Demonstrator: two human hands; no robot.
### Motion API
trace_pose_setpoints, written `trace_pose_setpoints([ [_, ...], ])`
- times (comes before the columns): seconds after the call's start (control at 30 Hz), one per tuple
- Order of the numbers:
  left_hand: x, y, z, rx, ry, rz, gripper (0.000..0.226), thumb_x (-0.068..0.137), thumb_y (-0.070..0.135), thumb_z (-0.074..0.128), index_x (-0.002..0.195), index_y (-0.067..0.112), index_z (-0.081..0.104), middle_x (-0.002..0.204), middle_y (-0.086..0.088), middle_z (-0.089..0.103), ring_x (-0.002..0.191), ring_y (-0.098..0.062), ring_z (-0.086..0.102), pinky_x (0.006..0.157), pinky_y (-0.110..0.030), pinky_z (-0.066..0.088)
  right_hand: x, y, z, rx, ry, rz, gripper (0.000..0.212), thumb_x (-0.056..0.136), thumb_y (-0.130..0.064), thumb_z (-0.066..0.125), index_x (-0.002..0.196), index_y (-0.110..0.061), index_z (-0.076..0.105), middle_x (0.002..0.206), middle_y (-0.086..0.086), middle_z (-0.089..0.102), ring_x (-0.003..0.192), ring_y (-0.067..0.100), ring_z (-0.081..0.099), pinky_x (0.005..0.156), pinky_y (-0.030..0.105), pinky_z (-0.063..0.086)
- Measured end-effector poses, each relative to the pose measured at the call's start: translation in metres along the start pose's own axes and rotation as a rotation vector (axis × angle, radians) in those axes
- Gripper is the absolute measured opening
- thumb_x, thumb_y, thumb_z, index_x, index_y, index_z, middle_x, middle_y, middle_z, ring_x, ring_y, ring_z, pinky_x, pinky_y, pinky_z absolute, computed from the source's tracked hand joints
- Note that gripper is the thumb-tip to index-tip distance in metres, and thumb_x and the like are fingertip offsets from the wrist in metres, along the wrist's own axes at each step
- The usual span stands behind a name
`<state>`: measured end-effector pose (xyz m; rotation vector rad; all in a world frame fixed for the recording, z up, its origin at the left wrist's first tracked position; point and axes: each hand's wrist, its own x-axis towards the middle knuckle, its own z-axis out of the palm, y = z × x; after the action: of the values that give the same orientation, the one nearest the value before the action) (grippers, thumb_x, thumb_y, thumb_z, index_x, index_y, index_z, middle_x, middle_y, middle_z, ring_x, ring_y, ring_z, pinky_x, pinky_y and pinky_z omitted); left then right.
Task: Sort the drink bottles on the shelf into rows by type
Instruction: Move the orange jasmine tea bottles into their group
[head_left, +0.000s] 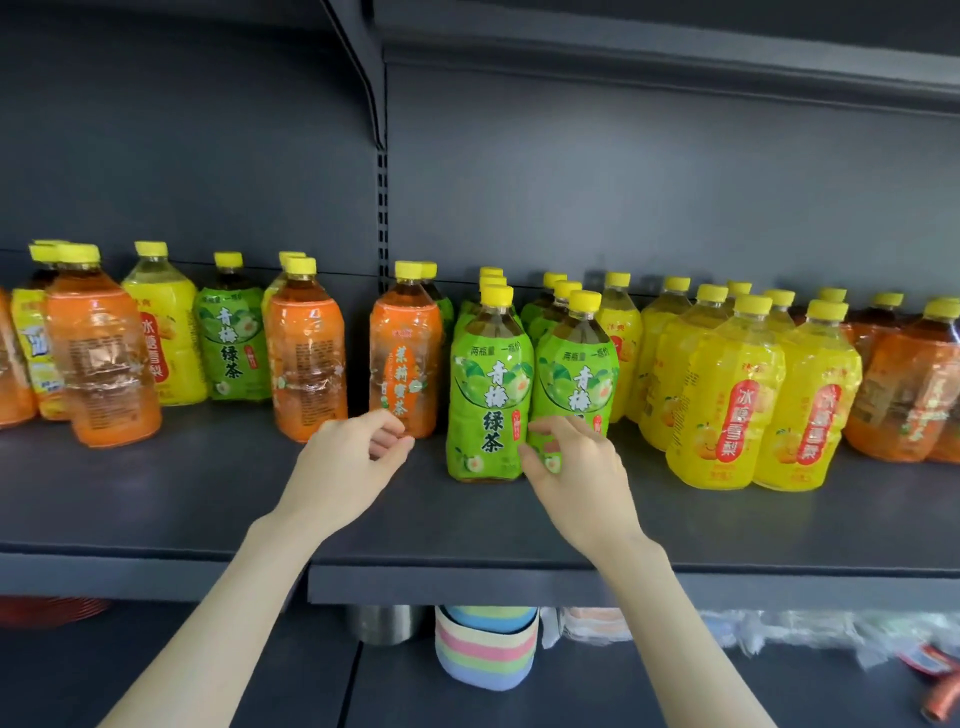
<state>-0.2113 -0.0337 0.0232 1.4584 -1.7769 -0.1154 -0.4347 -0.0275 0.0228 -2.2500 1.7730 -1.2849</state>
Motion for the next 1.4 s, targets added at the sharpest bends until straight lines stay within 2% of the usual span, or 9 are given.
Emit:
trace_pose_setpoints([
  [0.27,0.029,-0.077,-0.056,-0.04,0.128,0.024,0.011,0.085,0.024,0.066,0.093,0.018,0.068,0.081,0.01,0.067,0.079,-0.005,0.064,0.077,-0.035,0.055,0.036,-0.078,0.068,0.091,0.055,-0.11,0.023,0.09,-0.024,0.062,0.108,-0.012,0.066,0.108,0.004,0.064,0.091,0.028,0.064,0.076,0.042,0.053],
  [0.43,0.058,-0.136,-0.061,-0.12,0.173,0.023,0.03,0.083,0.029,0.067,0.109,0.016,0.06,0.104,0.0,0.065,0.091,-0.015,0.062,0.08,-0.04,0.054,0.061,-0.109,0.121,0.08,0.137,-0.021,0.028,0.089,-0.021,0.062,0.114,-0.01,0.063,0.115,0.005,0.059,0.088,0.032,0.061,0.073,0.041,0.051],
  [0.57,0.085,-0.16,-0.058,-0.168,0.083,-0.044,0.067,0.078,0.044,0.069,0.13,0.014,0.039,0.129,-0.006,0.045,0.114,-0.022,0.05,0.093,-0.039,0.046,0.074,-0.118,0.146,0.015,0.164,0.087,0.05,0.088,-0.022,0.062,0.135,-0.011,0.045,0.135,0.009,0.046,0.117,0.032,0.047,0.09,0.044,0.046],
  [0.77,0.115,-0.174,-0.051,-0.355,-0.112,-0.018,0.097,0.073,0.047,0.072,0.144,0.015,0.015,0.144,-0.003,0.032,0.129,-0.018,0.039,0.1,-0.033,0.037,0.095,-0.124,0.161,0.014,0.187,0.201,0.08,0.088,-0.034,0.064,0.149,-0.011,0.016,0.151,0.014,0.019,0.132,0.038,0.03,0.105,0.046,0.033],
  [0.93,0.115,-0.18,-0.052,-0.462,-0.061,-0.05,0.09,0.065,0.041,0.081,0.137,0.02,0.031,0.127,0.007,0.045,0.118,-0.012,0.047,0.089,-0.025,0.038,0.107,-0.113,0.166,0.218,0.139,0.319,0.101,0.086,-0.046,0.064,0.151,-0.017,-0.007,0.157,0.009,0.021,0.14,0.029,0.031,0.11,0.045,0.034],
  [1.07,0.115,-0.176,-0.051,-0.282,0.037,-0.096,0.097,0.053,0.055,0.082,0.13,0.019,0.037,0.118,0.002,0.038,0.115,-0.018,0.044,0.091,-0.033,0.041,0.107,-0.107,0.17,0.115,0.169,0.352,0.107,0.077,-0.053,0.07,0.151,-0.007,0.008,0.149,0.015,0.029,0.137,0.032,0.033,0.109,0.045,0.035],
  [1.17,0.113,-0.181,-0.048,-0.351,0.037,-0.102,0.093,0.054,0.06,0.08,0.125,0.02,0.036,0.116,0.003,0.038,0.112,-0.015,0.044,0.092,-0.035,0.044,0.108,-0.106,0.173,0.126,0.197,0.321,0.094,0.071,-0.052,0.076,0.14,-0.005,0.031,0.134,0.014,0.038,0.124,0.031,0.042,0.103,0.046,0.041],
  [1.3,0.108,-0.185,-0.042,-0.634,-0.128,-0.189,0.086,0.059,0.067,0.073,0.12,0.028,0.026,0.121,0.004,0.051,0.113,-0.013,0.053,0.084,-0.028,0.044,0.107,-0.105,0.178,0.476,0.137,0.362,0.076,0.074,-0.038,0.079,0.125,-0.018,0.025,0.127,0.008,0.046,0.116,0.023,0.054,0.096,0.043,0.049],
  [1.4,0.109,-0.187,-0.043,-0.626,-0.134,-0.224,0.101,0.05,0.072,0.072,0.128,0.025,0.027,0.122,0.005,0.054,0.111,-0.014,0.055,0.088,-0.033,0.047,0.108,-0.105,0.18,0.629,0.112,0.369,0.072,0.077,-0.028,0.078,0.12,-0.022,0.021,0.116,0.001,0.055,0.104,0.017,0.061,0.091,0.039,0.053],
])
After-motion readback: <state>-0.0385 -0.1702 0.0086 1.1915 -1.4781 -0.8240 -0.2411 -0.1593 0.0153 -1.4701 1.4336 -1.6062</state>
